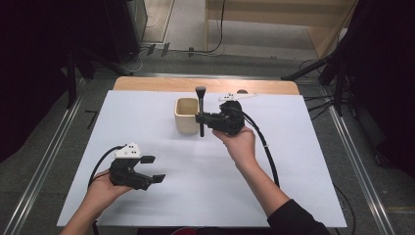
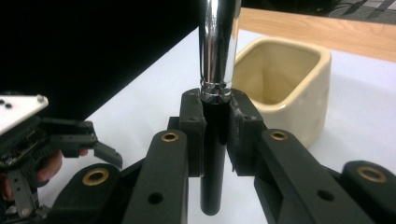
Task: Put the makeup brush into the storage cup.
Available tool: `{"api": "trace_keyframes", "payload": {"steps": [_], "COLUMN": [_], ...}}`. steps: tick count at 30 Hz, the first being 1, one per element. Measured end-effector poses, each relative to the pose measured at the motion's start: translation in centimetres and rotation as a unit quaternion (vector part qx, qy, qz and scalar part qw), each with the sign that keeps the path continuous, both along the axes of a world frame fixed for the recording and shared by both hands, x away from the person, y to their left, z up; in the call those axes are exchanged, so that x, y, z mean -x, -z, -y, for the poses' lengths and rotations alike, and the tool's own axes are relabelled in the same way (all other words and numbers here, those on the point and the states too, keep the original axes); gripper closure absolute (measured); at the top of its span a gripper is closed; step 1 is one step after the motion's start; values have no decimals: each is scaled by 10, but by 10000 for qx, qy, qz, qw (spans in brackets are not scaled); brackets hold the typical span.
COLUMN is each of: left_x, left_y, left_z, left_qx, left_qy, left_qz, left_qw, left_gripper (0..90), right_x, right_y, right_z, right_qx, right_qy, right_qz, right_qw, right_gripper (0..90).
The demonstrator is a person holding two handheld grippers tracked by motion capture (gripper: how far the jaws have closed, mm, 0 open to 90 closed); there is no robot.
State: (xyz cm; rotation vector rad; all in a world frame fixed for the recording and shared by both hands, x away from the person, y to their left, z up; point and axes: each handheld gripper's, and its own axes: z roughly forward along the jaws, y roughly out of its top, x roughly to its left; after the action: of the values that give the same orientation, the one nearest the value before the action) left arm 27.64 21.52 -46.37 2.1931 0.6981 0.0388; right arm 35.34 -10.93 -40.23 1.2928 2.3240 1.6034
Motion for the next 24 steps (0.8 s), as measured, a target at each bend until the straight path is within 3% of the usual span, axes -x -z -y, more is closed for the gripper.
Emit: {"api": "trace_keyframes", "payload": {"steps": [13,24], "left_x": [0,1], "left_y": [1,2], "left_z": [2,2], "left_qx": [-11,-44], "left_qy": [32,57], "left_qz": [-44,-64], "left_qw": [10000,10000], "left_gripper": [206,206], "right_x": [-19,-32], "right_y": [-10,-22], "right_z": [0,-5], "right_qx": [90,158], "right_qy": [172,280], "right_qz": [-8,132], "right_qw": [9998,9994], "right_gripper": [795,795]}}
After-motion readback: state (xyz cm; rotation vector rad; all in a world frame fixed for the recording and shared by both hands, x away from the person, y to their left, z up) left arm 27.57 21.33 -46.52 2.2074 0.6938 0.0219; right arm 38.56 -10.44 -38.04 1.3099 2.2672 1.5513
